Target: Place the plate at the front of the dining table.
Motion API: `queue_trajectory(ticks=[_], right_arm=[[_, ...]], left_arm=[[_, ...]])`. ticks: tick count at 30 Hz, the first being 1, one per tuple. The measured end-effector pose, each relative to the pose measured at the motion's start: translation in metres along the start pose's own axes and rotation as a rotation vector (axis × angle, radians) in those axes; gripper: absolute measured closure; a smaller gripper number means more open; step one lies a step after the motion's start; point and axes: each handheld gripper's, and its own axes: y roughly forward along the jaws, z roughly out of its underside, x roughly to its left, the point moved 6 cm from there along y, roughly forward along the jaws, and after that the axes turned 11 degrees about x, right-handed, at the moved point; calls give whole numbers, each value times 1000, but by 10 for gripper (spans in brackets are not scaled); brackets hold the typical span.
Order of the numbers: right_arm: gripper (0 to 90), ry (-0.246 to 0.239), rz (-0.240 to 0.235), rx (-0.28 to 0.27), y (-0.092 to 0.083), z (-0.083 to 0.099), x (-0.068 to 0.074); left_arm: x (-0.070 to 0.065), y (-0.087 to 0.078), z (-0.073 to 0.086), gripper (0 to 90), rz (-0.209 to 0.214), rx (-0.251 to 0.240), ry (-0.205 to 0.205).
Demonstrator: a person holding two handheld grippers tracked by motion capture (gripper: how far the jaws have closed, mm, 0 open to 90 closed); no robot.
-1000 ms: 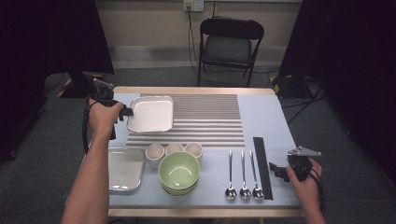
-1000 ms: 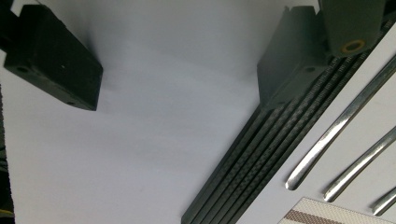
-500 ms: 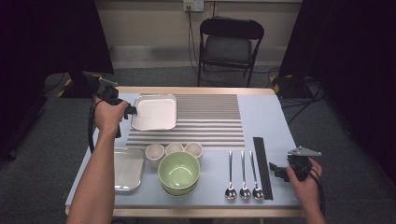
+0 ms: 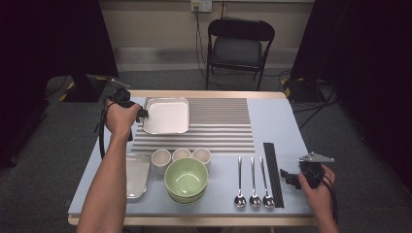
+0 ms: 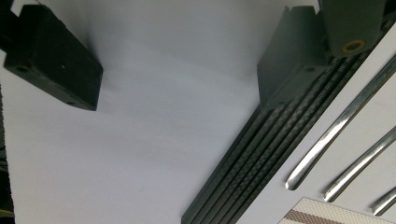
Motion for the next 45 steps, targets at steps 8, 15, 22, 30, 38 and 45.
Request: queue_trajectory(ticks=[8,15,22,30,38,45], right_arm=[[132,-1,1,-1,0,0,0],[132,-1,1,-1,0,0,0],[132,1,0,0,0,0,0],[132,1,0,0,0,0,0],[132,0,-1,0,0,0,0],[132,1,-1,0,0,0,0]], left_arm=[[-4,7,-2,889,-1,8,3],[-7,11,-3,888,-1,8,10],[-9,17,-4,888,-3,9,-2],[-13,26,-6,888,14,17,-7],[-20,35,-8,888,24,13,-13],[-27,41,-10,888,23,23,-2]])
